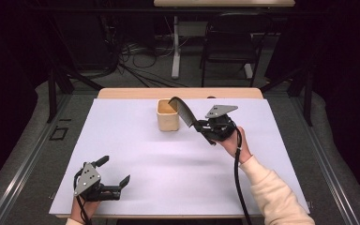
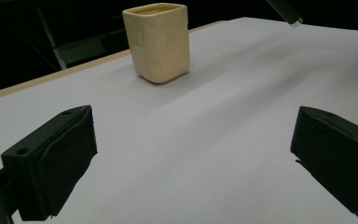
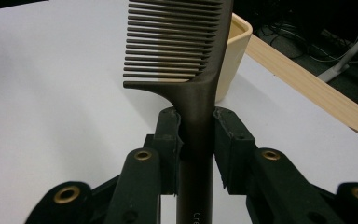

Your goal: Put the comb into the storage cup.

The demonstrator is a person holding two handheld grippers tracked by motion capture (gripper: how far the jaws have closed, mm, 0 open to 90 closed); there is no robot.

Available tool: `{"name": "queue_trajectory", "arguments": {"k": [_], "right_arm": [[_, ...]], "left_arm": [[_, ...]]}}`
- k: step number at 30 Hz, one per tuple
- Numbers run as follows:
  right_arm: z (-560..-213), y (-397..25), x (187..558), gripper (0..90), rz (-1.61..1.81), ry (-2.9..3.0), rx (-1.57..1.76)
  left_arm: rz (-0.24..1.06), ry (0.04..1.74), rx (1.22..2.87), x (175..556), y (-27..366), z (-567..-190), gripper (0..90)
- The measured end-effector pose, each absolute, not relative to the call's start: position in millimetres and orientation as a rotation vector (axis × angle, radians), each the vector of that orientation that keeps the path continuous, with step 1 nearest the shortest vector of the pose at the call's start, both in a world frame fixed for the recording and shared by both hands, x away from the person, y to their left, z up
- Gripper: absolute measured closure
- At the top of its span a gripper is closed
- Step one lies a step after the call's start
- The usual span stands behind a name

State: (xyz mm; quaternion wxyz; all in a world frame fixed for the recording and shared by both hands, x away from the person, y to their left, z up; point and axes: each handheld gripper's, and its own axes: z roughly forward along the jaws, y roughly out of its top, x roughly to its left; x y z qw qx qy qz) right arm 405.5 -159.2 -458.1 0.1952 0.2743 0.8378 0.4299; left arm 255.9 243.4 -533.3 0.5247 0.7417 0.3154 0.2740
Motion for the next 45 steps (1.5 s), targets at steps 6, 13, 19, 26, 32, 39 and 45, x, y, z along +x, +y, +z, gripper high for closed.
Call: {"name": "queue_trajectory", "arguments": {"k": [6,13,19,26,32,39,45], "right_arm": [[-457.3,-157.6,409.0,71.8,1.208,2.341,0.773],[-450.7,-153.5,414.5,71.8,1.211,2.33,0.768],[-447.7,-148.8,419.8,71.8,1.215,2.331,0.771],[-443.5,-145.2,423.8,71.8,1.229,2.317,0.766],[-441.6,-142.5,427.1,71.8,1.24,2.309,0.768],[-439.2,-139.2,430.5,71.8,1.249,2.301,0.769],[-437.7,-136.4,433.4,71.8,1.242,2.303,0.764]], "left_arm": [[0.652,0.757,1.771,255.9,243.6,-533.4,0.4],[0.653,0.756,1.771,255.9,243.6,-533.3,0.4],[0.654,0.757,1.771,255.9,243.9,-533.3,0.4],[0.653,0.757,1.77,255.9,243.9,-533.3,0.4],[0.652,0.757,1.771,255.9,243.8,-533.4,0.4],[0.654,0.755,1.771,255.8,243.9,-533.2,0.4],[0.654,0.756,1.771,255.8,243.8,-533.3,0.4]]}}
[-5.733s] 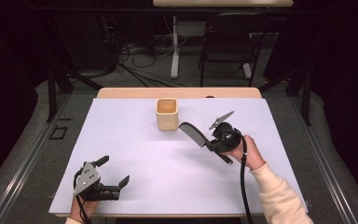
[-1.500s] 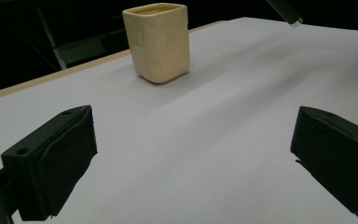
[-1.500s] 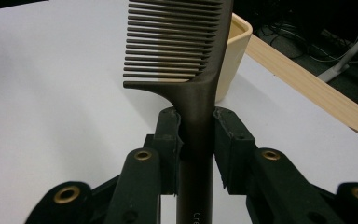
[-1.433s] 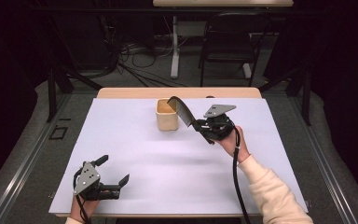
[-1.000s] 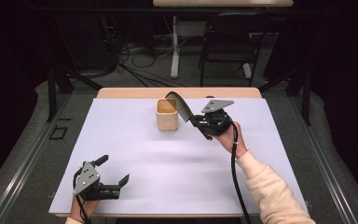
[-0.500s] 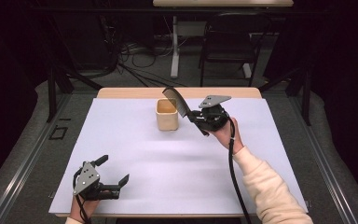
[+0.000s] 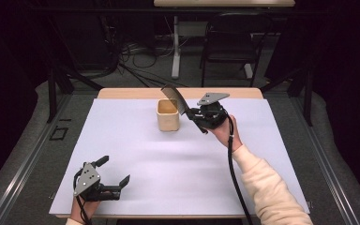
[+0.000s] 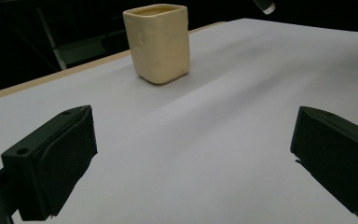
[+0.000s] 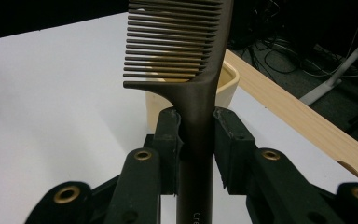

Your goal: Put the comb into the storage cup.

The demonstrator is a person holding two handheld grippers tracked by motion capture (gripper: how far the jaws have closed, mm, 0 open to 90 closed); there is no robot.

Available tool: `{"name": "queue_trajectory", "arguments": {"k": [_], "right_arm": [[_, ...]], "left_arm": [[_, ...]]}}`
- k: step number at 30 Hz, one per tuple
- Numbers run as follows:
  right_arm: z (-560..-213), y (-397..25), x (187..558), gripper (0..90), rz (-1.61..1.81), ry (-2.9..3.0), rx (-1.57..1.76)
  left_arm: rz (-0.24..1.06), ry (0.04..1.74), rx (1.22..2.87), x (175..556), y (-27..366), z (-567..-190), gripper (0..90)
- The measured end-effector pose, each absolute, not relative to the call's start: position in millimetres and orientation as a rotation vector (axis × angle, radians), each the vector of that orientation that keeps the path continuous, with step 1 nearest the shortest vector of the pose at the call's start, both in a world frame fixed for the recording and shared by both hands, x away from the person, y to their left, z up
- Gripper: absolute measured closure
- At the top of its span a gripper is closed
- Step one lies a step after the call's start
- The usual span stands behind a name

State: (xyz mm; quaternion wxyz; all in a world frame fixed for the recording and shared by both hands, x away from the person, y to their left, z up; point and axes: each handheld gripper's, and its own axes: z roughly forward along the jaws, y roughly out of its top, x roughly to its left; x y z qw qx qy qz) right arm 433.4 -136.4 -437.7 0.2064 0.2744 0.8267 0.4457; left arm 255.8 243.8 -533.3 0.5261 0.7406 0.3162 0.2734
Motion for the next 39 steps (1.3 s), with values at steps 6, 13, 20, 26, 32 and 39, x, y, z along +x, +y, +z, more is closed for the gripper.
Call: {"name": "queue_trajectory", "arguments": {"k": [6,13,20,26,32,39], "right_arm": [[-435.9,-134.0,437.1,71.8,1.245,2.298,0.762],[-433.9,-130.4,440.9,71.8,1.254,2.287,0.757],[-432.9,-125.5,445.6,71.9,1.266,2.28,0.756],[-432.8,-120.7,449.6,71.9,1.27,2.279,0.742],[-431.3,-118.1,453.2,71.9,1.281,2.274,0.738],[-428.0,-116.0,457.4,71.9,1.296,2.262,0.73]], "left_arm": [[0.655,0.756,1.771,255.8,243.8,-533.2,0.4],[0.655,0.756,1.771,255.9,243.8,-533.2,0.4],[0.65,0.757,1.77,256.1,243.8,-533.5,0.4],[0.646,0.758,1.773,256.5,243.5,-533.9,0.4],[0.651,0.757,1.772,256.2,243.6,-533.7,0.4],[0.643,0.755,1.774,256.1,242.7,-533.9,0.4]]}}
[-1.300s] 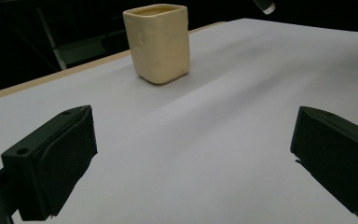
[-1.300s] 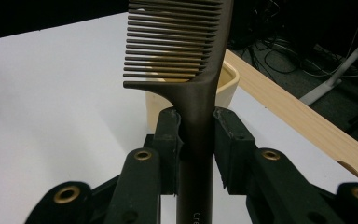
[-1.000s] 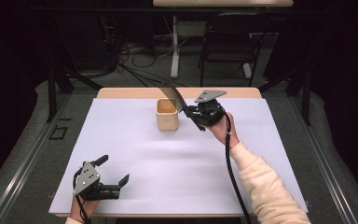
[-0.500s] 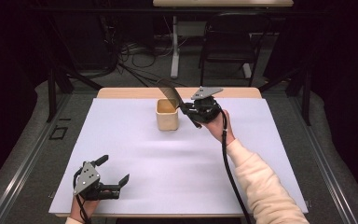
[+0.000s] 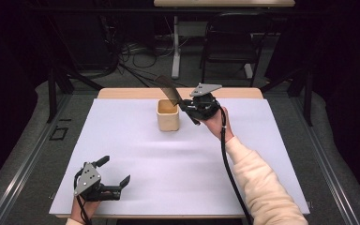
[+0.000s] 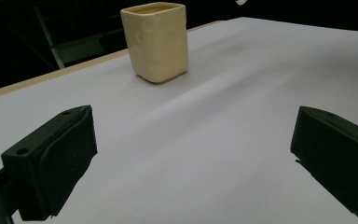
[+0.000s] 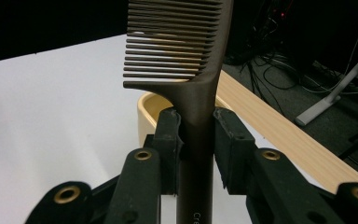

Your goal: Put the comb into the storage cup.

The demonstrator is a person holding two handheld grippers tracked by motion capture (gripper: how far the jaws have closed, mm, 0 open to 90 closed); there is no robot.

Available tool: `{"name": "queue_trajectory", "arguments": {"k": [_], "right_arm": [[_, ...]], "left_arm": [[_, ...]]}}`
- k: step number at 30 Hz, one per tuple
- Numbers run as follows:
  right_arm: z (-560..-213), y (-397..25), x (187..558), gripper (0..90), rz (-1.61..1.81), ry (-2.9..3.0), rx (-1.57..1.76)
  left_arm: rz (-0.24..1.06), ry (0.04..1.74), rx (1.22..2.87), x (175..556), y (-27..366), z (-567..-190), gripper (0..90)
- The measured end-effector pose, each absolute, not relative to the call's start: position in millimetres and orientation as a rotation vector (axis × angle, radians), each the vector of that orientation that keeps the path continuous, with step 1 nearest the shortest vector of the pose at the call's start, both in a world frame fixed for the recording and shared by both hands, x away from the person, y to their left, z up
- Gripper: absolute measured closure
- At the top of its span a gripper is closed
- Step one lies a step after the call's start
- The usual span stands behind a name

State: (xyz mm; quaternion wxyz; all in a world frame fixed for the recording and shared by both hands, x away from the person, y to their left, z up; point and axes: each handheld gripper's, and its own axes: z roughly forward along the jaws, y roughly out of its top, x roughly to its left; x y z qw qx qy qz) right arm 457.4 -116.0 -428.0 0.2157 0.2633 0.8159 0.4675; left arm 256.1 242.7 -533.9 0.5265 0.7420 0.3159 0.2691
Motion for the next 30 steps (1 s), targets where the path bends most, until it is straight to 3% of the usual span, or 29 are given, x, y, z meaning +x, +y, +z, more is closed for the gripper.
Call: {"name": "queue_trajectory", "arguments": {"k": [30], "right_arm": [[-429.3,-102.2,473.0,71.9,1.289,2.203,0.719]], "left_arm": [[0.642,0.757,1.775,256.2,242.9,-534.0,0.4]]}}
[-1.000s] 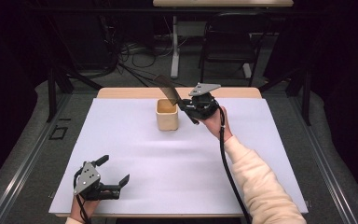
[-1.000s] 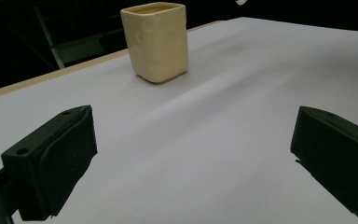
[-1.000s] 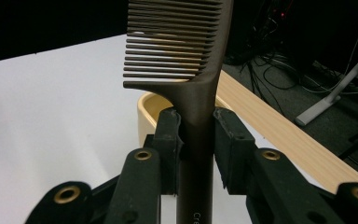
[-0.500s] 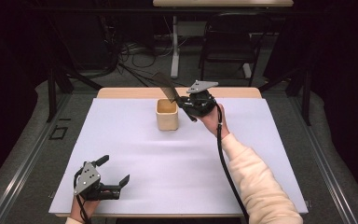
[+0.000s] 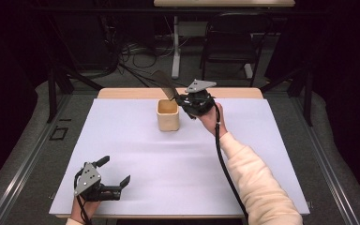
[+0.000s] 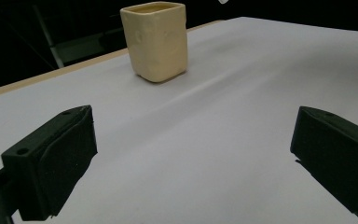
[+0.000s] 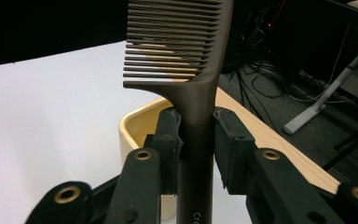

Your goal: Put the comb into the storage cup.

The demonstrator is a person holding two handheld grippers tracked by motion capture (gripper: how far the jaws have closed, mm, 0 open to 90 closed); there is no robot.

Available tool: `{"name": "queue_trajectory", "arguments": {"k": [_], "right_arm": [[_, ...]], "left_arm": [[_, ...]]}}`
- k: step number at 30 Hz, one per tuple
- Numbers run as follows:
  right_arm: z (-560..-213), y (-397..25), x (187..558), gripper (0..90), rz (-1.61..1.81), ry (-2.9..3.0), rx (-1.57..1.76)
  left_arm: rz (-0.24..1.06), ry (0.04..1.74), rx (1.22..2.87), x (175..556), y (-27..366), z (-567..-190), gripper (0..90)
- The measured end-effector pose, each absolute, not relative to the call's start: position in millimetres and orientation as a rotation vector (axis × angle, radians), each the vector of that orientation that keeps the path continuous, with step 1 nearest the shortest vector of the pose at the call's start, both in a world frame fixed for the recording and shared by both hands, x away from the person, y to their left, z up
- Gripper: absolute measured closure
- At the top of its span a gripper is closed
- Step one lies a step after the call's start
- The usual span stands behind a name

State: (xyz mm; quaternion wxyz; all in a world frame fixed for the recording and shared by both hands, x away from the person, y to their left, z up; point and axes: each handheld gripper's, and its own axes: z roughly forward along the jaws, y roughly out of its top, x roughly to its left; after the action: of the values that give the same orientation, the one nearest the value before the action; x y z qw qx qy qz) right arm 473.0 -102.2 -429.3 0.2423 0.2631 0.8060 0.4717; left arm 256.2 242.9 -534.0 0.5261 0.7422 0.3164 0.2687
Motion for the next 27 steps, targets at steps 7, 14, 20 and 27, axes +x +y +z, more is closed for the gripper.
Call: {"name": "queue_trajectory", "arguments": {"k": [7,14,20,27], "right_arm": [[-427.2,-97.0,473.2,71.9,1.294,2.159,0.704],[-424.4,-92.5,475.8,71.9,1.313,2.154,0.7],[-424.8,-90.0,478.0,71.9,1.314,2.156,0.703],[-423.4,-87.7,478.9,71.9,1.315,2.157,0.691]], "left_arm": [[0.643,0.756,1.778,256.5,242.6,-534.2,0.4],[0.643,0.757,1.777,256.4,242.8,-534.1,0.5],[0.641,0.757,1.775,256.5,242.9,-534.2,0.4],[0.644,0.755,1.774,256.1,242.6,-533.9,0.4]]}}
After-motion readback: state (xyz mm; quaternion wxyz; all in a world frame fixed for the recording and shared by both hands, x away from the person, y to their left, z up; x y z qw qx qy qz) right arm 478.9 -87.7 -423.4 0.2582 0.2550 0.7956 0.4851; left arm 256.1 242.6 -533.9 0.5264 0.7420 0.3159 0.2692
